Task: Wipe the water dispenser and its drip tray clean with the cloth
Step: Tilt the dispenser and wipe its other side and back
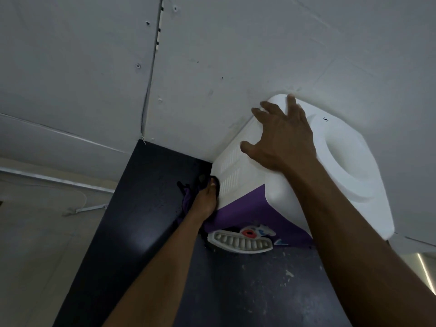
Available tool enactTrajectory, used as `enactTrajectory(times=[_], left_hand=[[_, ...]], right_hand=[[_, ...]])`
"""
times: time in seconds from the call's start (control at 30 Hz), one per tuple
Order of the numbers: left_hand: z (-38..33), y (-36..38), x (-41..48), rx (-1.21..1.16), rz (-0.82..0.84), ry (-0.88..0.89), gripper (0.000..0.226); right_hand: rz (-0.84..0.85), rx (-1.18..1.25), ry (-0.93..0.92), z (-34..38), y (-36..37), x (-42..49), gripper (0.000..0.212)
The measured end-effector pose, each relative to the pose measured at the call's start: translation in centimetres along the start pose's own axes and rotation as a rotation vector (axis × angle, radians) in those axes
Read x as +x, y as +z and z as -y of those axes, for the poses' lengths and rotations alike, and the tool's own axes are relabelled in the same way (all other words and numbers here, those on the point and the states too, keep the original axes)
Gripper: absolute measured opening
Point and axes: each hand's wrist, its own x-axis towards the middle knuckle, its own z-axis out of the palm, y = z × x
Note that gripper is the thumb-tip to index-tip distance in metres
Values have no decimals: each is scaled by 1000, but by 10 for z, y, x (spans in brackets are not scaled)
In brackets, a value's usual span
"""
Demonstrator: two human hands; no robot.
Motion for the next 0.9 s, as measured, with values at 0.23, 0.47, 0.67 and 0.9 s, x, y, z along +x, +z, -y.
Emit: enactTrajectory(times=[0.23, 0.47, 0.67, 0.9], left_hand=[[-4, 5, -3, -82, -22, -2, 64], [-28, 10, -30, -185, 12, 201, 49], [-57, 14, -61, -224, 50, 307, 45], [-83, 27, -110, -317, 105, 444, 48]], right_hand=[[10, -15, 0, 1, -1, 0, 85], [17, -2, 1, 1, -1, 1, 85], [13, 15, 1, 2, -2, 0, 77], [-7, 53, -5, -1, 1, 0, 58]])
